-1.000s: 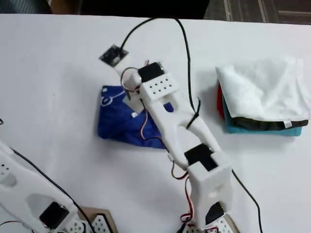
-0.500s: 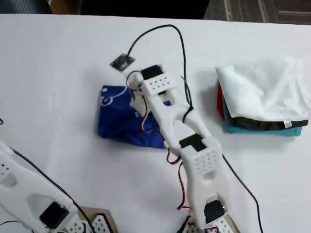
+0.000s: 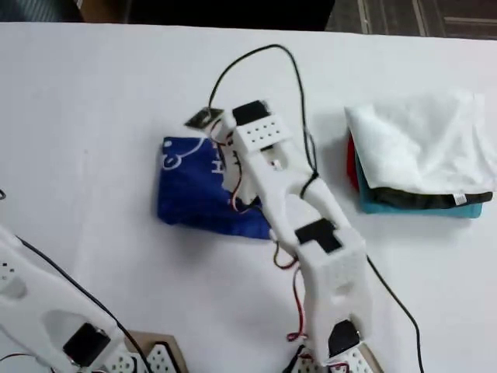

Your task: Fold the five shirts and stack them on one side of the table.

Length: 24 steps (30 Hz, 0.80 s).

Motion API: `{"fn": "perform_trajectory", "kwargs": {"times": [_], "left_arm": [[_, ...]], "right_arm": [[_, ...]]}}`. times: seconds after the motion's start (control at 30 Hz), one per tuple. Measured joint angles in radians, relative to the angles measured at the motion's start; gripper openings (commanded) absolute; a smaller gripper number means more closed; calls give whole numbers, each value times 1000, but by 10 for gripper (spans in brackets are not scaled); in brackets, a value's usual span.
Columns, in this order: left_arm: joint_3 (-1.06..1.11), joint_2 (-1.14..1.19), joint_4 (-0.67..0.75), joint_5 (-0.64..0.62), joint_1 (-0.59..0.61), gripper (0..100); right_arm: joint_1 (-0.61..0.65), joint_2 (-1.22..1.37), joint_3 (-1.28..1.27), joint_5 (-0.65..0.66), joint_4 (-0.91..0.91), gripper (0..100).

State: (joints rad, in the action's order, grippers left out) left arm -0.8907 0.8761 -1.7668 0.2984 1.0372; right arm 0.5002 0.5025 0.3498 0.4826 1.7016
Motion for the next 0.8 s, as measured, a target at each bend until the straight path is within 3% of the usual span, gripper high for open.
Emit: {"fn": "perform_trajectory", "kwargs": {"times": [0.17,0.47,0.8], "left_arm": [[0,0,0,0,0,26],[0,0,0,0,0,26],[0,0,0,0,0,26]], "right_arm": [[0,-140,-100,2,-23,23],[-14,-58,-104,2,-321,23],[-14,11,-106,2,-153,23]]}}
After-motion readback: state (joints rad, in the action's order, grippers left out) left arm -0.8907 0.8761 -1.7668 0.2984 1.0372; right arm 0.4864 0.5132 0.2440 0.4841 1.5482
